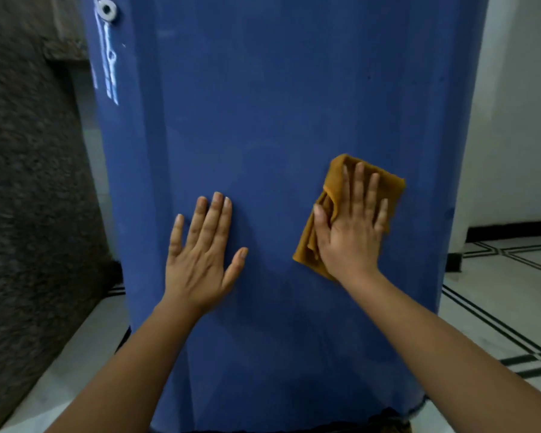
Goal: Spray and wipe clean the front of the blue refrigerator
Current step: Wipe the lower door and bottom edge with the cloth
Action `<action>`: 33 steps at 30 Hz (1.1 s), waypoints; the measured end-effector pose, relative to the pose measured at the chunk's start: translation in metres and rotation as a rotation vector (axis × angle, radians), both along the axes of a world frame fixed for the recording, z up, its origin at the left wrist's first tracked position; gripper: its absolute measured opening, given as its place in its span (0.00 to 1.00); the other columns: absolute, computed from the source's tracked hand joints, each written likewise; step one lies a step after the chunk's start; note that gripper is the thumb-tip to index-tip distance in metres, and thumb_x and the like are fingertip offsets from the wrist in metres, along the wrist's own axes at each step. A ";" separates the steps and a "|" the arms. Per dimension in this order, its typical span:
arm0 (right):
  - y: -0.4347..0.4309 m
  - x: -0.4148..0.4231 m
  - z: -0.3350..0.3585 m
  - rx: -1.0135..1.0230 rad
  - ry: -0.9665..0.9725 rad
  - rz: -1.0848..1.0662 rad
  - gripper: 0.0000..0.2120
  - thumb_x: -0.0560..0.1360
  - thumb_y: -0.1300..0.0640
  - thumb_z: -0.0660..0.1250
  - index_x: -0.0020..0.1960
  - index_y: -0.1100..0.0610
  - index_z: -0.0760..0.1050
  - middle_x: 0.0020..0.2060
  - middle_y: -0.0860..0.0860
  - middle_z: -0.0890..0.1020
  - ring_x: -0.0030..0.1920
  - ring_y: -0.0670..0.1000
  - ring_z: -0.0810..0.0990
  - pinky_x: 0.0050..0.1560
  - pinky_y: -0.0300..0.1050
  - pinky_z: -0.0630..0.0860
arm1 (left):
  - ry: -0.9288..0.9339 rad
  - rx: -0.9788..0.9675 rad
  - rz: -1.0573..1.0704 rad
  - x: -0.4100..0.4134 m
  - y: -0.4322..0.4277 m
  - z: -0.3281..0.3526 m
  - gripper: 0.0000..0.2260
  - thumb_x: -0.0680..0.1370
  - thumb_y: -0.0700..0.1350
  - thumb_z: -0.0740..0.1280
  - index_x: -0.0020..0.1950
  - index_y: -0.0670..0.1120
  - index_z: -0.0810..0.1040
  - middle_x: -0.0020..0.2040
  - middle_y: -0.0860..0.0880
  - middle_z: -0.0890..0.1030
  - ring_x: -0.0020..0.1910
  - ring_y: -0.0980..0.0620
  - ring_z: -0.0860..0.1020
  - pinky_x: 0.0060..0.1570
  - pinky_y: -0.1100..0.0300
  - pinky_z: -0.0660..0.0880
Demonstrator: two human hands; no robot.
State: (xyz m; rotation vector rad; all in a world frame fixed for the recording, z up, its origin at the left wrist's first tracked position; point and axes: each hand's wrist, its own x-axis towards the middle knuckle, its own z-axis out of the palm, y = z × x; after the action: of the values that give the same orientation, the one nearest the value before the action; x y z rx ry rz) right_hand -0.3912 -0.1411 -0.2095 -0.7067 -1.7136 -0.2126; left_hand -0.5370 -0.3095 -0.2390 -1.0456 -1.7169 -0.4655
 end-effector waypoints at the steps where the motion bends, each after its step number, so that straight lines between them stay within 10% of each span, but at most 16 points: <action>1: -0.011 -0.011 0.008 -0.017 0.029 0.000 0.32 0.76 0.41 0.47 0.74 0.56 0.44 0.74 0.52 0.51 0.74 0.53 0.48 0.71 0.56 0.42 | 0.004 -0.005 -0.005 -0.002 -0.001 0.002 0.29 0.79 0.60 0.43 0.76 0.47 0.47 0.76 0.55 0.41 0.75 0.55 0.45 0.72 0.52 0.42; 7: -0.017 -0.017 -0.005 0.487 -0.445 0.077 0.30 0.77 0.41 0.49 0.76 0.49 0.47 0.76 0.47 0.48 0.75 0.49 0.44 0.68 0.57 0.52 | 0.006 0.029 -0.011 -0.011 -0.003 0.018 0.29 0.80 0.60 0.43 0.76 0.46 0.48 0.77 0.55 0.41 0.75 0.54 0.45 0.72 0.51 0.44; 13: -0.017 -0.027 0.044 0.118 -0.015 -0.037 0.32 0.75 0.43 0.51 0.75 0.55 0.49 0.74 0.53 0.56 0.73 0.55 0.50 0.69 0.57 0.47 | 0.020 0.061 0.000 -0.025 -0.008 0.045 0.29 0.80 0.60 0.43 0.76 0.46 0.49 0.76 0.55 0.42 0.75 0.54 0.46 0.72 0.53 0.44; 20: -0.032 -0.035 0.013 0.487 -0.393 0.094 0.31 0.73 0.41 0.57 0.74 0.48 0.54 0.75 0.45 0.53 0.75 0.47 0.49 0.68 0.54 0.53 | -0.019 0.057 -0.028 -0.015 -0.006 0.028 0.29 0.80 0.60 0.42 0.76 0.45 0.47 0.77 0.54 0.42 0.75 0.53 0.46 0.72 0.52 0.43; 26: 0.013 0.012 0.006 -0.129 0.153 -0.006 0.33 0.76 0.42 0.48 0.74 0.58 0.43 0.74 0.51 0.52 0.74 0.51 0.49 0.71 0.60 0.50 | 0.162 -0.036 -0.070 0.016 0.026 0.015 0.28 0.80 0.58 0.44 0.76 0.45 0.49 0.77 0.51 0.44 0.76 0.52 0.47 0.72 0.51 0.44; 33: 0.066 0.054 -0.054 0.317 -0.321 -0.001 0.34 0.76 0.40 0.50 0.75 0.50 0.38 0.75 0.46 0.41 0.75 0.48 0.43 0.70 0.54 0.48 | 0.254 -0.096 -0.105 0.058 0.082 0.015 0.28 0.80 0.57 0.45 0.76 0.44 0.52 0.77 0.50 0.46 0.75 0.51 0.49 0.72 0.50 0.45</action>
State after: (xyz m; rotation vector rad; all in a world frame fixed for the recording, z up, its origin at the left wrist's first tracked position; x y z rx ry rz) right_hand -0.3376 -0.0748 -0.2635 -0.4547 -1.9243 -0.6115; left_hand -0.4792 -0.2278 -0.2245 -1.2138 -1.4758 -0.3040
